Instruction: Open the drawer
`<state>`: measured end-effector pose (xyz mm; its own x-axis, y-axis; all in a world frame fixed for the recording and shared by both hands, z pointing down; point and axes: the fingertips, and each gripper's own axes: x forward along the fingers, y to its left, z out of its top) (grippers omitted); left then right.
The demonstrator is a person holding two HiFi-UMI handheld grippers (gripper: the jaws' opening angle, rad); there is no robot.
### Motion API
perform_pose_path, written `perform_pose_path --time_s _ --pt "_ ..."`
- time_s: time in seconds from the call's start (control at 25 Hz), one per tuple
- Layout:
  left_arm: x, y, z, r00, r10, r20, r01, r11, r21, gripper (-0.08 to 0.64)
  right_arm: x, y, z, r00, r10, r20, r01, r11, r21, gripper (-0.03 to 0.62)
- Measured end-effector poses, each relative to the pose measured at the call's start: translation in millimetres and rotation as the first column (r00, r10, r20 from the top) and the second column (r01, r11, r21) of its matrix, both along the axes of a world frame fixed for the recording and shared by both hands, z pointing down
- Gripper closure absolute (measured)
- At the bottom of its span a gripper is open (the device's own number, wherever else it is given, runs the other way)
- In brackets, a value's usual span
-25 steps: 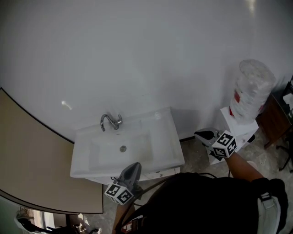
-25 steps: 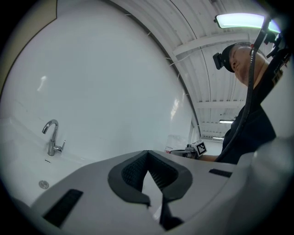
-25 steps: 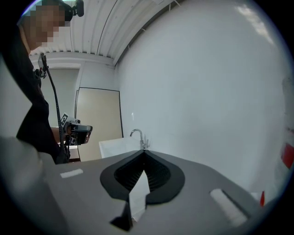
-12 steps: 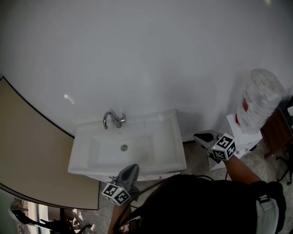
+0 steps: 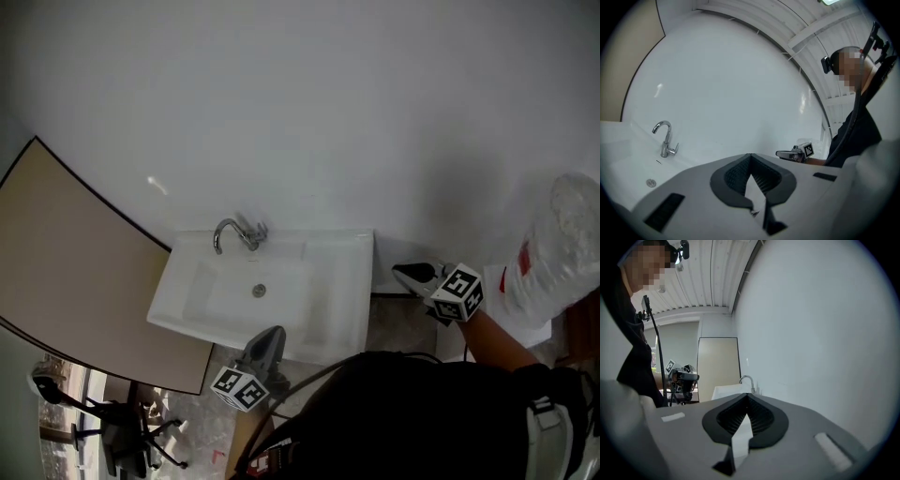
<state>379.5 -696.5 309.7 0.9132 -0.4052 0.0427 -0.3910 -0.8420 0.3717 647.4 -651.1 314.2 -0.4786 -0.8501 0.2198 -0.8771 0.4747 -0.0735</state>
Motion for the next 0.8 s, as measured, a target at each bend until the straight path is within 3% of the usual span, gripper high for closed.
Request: perform_pose_path --time_s 0.16,0.36,0.56,0.8 --pt "43 1 -10 0.999 -0.048 -0.009 0.048 0.999 0.021 0.56 33 -13 3 0.997 -0.071 0.028 0.071 0.997 0.005 0.594" --pt "51 3 -17 0.996 -0.081 0.024 0.08 0.996 0.041 0.56 30 -33 9 0.992 -0.117 0.052 0.117 0.993 0.007 0.594" --pt "20 7 -19 0.995 -0.095 0.017 0.094 0.994 0.057 0.56 -16 -30 0 0.986 -0.162 0.037 0.161 0.987 0.021 0.594" --pt "-49 10 -19 0.991 -0.129 -0.023 0.13 0.989 0.066 0.56 -76 -25 -17 0.984 -0.175 -0.021 0.175 0.984 0.029 0.594"
